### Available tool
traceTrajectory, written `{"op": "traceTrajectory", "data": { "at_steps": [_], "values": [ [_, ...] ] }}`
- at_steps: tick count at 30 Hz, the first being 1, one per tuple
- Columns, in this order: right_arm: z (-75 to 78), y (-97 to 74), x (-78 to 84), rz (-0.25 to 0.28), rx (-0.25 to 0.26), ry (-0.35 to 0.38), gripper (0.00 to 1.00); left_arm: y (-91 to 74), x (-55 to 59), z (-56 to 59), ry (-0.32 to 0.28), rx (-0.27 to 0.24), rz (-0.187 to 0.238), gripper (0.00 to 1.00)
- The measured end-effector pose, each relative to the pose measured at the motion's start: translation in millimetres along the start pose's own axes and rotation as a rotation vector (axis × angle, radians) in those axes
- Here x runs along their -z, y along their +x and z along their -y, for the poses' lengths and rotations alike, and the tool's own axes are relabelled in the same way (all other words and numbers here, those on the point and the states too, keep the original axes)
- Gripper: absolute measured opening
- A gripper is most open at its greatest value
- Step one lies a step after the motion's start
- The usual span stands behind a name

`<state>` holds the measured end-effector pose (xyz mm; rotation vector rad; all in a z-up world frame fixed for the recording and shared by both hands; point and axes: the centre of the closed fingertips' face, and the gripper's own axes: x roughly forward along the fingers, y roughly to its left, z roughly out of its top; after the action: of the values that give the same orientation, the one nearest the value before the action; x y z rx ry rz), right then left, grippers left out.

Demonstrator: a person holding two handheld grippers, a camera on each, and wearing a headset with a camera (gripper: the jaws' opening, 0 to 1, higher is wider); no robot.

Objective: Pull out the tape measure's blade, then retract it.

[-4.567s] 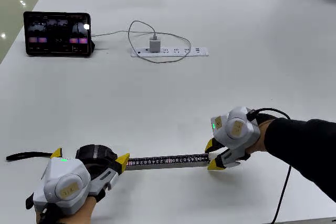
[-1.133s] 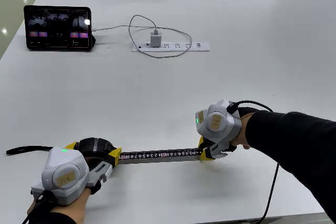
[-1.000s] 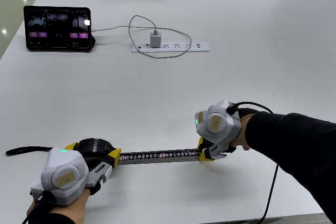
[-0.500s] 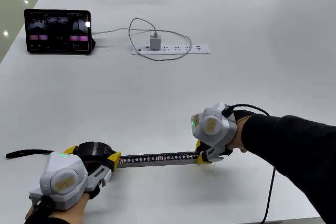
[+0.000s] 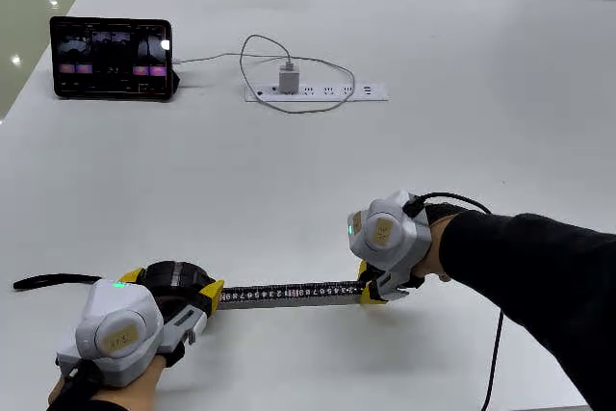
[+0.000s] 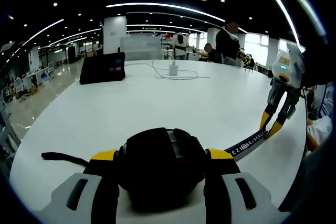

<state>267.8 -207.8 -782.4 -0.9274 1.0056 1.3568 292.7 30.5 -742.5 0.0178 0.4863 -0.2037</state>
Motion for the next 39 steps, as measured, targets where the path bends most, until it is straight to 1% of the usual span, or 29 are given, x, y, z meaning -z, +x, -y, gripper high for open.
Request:
{"op": "traceTrajectory", "data": {
  "at_steps": [12,18,24,39],
  "values": [
    [0.8,2.4,-2.4,-0.008,0.014,-0.002,0.10,-0.1,0.0,0.1,0.001,0.001,0.000,0.61],
    [1.4,3.0,-4.0,-0.005,0.009,0.003,0.10,-0.1,0.1,0.0,0.001,0.002,-0.001,0.61],
    [0.7,3.3,-6.4,-0.016,0.009,-0.001,0.10,0.1,0.4,-0.1,0.001,0.003,-0.002,0.61],
    [0.9,4.8,-11.1,-0.009,0.007,-0.001,0.10,0.2,0.6,-0.3,0.004,0.004,-0.004,0.61]
  ]
}}
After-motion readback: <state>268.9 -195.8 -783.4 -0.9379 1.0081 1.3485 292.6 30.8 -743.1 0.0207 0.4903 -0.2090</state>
